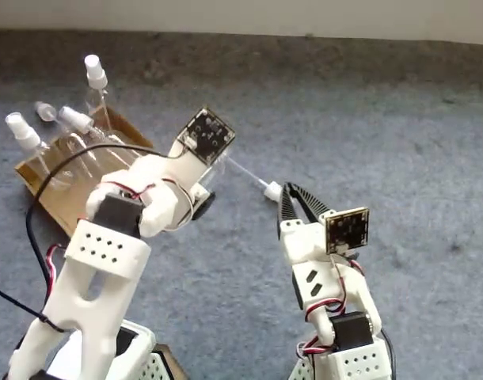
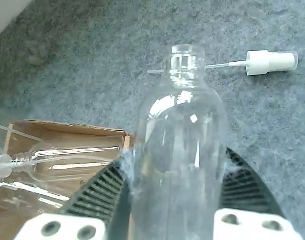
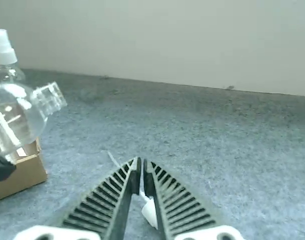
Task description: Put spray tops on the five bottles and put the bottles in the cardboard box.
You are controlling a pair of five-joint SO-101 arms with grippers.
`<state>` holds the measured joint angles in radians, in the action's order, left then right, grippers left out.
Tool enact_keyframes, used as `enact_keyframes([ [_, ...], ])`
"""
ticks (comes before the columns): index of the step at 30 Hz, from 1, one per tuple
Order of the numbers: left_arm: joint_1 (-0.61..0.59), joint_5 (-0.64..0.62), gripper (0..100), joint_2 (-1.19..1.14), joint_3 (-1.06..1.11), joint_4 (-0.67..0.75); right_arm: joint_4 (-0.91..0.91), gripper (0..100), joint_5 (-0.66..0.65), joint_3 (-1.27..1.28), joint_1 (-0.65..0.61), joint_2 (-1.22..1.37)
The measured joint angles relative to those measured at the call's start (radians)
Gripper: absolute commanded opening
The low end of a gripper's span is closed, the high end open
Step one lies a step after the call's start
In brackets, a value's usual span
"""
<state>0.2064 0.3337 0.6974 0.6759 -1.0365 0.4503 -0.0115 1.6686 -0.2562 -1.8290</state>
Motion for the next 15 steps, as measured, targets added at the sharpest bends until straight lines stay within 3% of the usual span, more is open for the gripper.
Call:
enact_keyframes([
  [6, 0.038, 0.018, 11, 0.020, 0.239, 0.155, 0.023, 0.9, 0.000, 0.000, 0.023, 0.000],
  [10, 0.110, 0.161, 11, 0.020, 0.353, 0.172, 0.074, 0.9, 0.000, 0.000, 0.029, 0.000],
  [15, 0.115, 0.201, 21, 0.020, 0.384, 0.175, 0.077, 0.9, 0.000, 0.000, 0.032, 0.000],
])
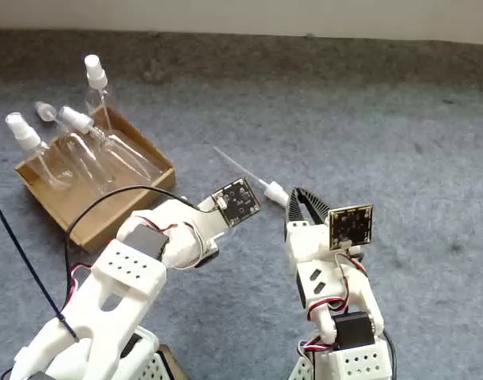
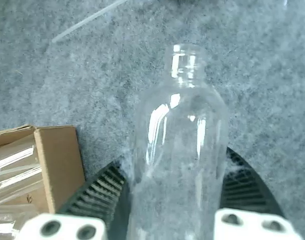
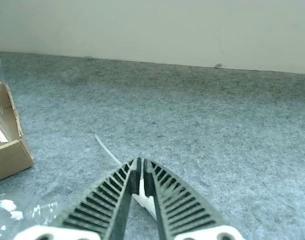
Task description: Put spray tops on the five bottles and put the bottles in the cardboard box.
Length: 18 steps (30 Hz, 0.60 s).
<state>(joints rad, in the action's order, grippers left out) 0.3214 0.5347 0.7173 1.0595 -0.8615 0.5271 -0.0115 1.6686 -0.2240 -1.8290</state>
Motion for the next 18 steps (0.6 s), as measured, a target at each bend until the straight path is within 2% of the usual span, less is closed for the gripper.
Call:
enact_keyframes([
  [10, 0.000, 0.011, 23, 0.002, 0.106, 0.000, 0.034, 0.9, 0.000, 0.000, 0.003, 0.000],
  [14, 0.000, 0.124, 23, 0.002, 0.141, 0.000, 0.037, 1.0, 0.000, 0.000, 0.003, 0.000],
  [18, 0.000, 0.158, 23, 0.002, 0.143, 0.000, 0.037, 1.0, 0.000, 0.000, 0.003, 0.000],
])
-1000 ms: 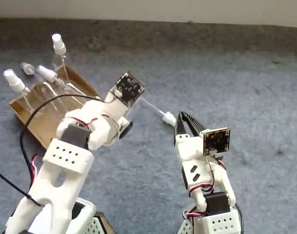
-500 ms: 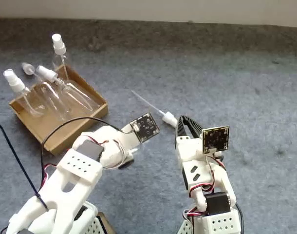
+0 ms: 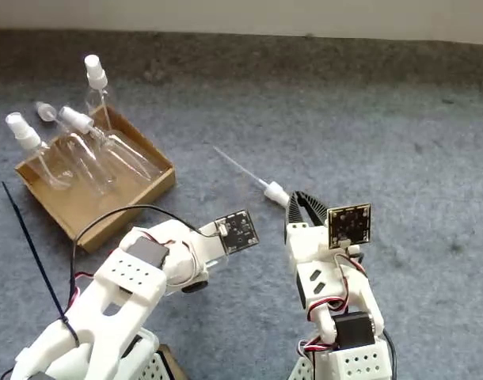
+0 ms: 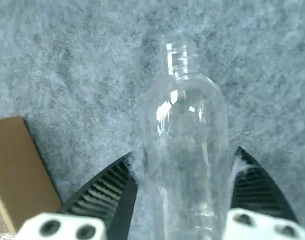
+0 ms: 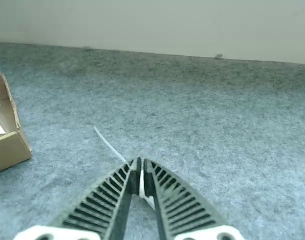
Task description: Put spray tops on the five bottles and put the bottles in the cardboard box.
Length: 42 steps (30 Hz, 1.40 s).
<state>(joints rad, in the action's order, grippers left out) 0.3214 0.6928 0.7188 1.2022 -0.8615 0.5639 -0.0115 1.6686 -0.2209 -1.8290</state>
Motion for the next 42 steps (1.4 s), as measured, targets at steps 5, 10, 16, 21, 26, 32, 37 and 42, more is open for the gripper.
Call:
enact_keyframes([
  [5, 0.000, 0.002, 23, 0.000, -0.117, -0.100, 0.000, 1.0, 0.000, 0.000, 0.000, 0.000],
  [10, 0.000, 0.002, 23, -0.028, -0.376, -0.358, 0.000, 1.0, 0.000, 0.000, 0.000, 0.000],
  [16, -0.021, -0.031, 23, -0.333, -0.626, -0.474, 0.000, 1.0, 0.000, 0.000, 0.000, 0.000],
  [21, -0.012, -0.095, 23, -0.520, -0.664, -0.477, 0.000, 1.0, 0.000, 0.000, 0.000, 0.000],
  [26, 0.005, -0.133, 23, -0.542, -0.664, -0.463, 0.000, 1.0, 0.000, 0.000, 0.000, 0.000],
  [32, 0.020, -0.103, 22, -0.606, -0.582, -0.307, 0.000, 1.0, 0.000, 0.000, 0.000, 0.000],
  [37, 0.064, -0.084, 22, -0.666, -0.563, -0.229, 0.000, 1.0, 0.000, 0.000, 0.003, 0.000],
  [42, 0.060, -0.084, 13, -0.686, -0.562, -0.224, 0.000, 1.0, 0.000, 0.000, 0.000, 0.000],
])
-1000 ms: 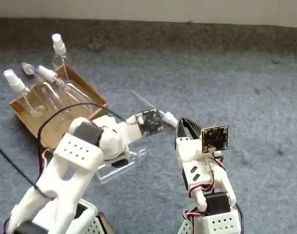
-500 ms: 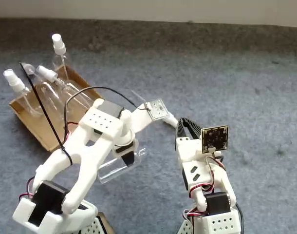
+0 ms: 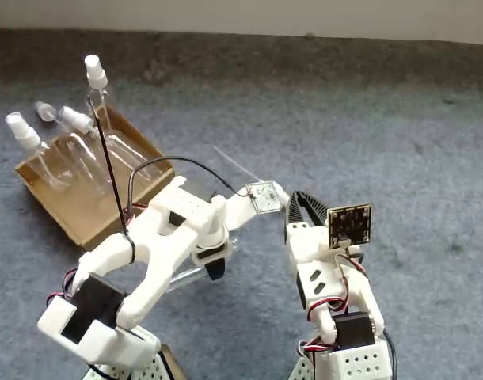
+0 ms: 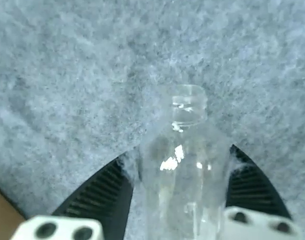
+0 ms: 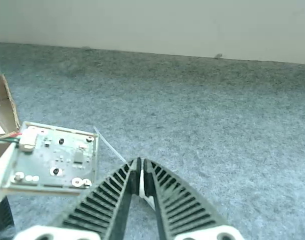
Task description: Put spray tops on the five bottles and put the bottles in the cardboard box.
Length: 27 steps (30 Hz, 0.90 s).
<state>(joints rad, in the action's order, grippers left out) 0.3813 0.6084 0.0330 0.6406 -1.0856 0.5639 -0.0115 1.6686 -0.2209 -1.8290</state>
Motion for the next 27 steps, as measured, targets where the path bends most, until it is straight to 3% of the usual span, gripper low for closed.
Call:
enact_keyframes([
  [14, -0.002, 0.000, 13, 0.000, -0.081, -0.012, 0.005, 1.0, 0.000, 0.000, 0.003, 0.000],
  [21, 0.005, 0.000, 13, 0.117, -0.288, -0.239, 0.020, 1.0, 0.000, 0.000, 0.000, 0.000],
  [27, -0.008, 0.000, 13, 0.354, -0.299, -0.275, 0.020, 1.0, 0.000, 0.000, 0.000, 0.000],
])
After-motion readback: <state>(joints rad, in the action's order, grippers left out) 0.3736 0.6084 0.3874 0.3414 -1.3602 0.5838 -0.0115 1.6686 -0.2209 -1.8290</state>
